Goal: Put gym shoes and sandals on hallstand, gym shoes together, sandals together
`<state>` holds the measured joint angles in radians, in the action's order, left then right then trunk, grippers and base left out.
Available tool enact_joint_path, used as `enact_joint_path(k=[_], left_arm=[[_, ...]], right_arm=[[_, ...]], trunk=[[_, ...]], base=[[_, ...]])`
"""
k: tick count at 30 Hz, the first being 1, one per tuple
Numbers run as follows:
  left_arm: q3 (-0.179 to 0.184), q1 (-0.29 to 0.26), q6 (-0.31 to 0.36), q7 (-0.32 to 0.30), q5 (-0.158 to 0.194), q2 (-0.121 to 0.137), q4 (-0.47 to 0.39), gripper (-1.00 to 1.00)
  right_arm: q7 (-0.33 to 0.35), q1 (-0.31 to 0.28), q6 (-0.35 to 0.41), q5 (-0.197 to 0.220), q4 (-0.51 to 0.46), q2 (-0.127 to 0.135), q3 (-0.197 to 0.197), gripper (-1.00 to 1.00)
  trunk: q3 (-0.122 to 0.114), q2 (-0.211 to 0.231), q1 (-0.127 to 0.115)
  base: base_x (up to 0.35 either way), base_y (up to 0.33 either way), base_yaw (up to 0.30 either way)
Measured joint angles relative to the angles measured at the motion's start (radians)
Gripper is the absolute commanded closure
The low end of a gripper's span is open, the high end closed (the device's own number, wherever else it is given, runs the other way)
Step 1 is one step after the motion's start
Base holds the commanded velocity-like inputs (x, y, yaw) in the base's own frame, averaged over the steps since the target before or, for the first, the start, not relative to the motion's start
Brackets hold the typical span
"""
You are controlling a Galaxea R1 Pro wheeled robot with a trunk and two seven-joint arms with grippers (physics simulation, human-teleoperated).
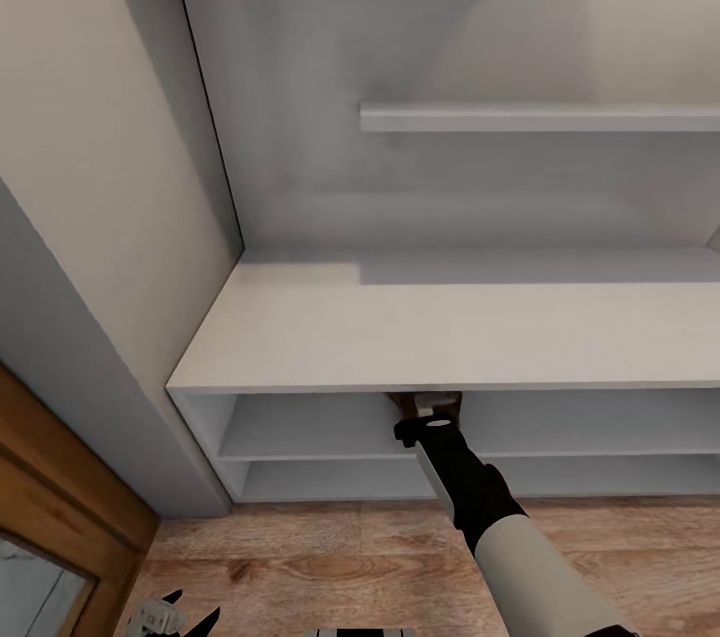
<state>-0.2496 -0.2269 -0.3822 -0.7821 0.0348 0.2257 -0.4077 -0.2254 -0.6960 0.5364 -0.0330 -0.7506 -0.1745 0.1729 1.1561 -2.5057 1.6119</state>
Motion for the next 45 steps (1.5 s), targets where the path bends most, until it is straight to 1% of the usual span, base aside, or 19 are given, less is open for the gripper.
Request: enact_joint_path(k=[9,15,45], left_arm=[[0.0,0.0,0.0,0.0,0.0,0.0,0.0,-1.0],[0.0,-0.001,0.0,0.001,0.0,0.0,0.0,-1.0],[-0.001,0.0,0.0,0.002,0.0,0.0,0.0,-1.0]], right_arm=[[0.0,0.0,0.0,0.0,0.0,0.0,0.0,-1.0],[0.0,0.0,0.0,0.0,0.0,0.0,0.0,-1.0],[0.0,0.0,0.0,-0.001,0.0,0.0,0.0,-1.0]], trunk=[[0.0,0.0,0.0],[0.0,0.0,0.0],[0.0,0.0,0.0]], base=[[-0.001,-0.003,0.0],[-0.088,-0.078,0.0],[-0.221,-0.18,0.0]])
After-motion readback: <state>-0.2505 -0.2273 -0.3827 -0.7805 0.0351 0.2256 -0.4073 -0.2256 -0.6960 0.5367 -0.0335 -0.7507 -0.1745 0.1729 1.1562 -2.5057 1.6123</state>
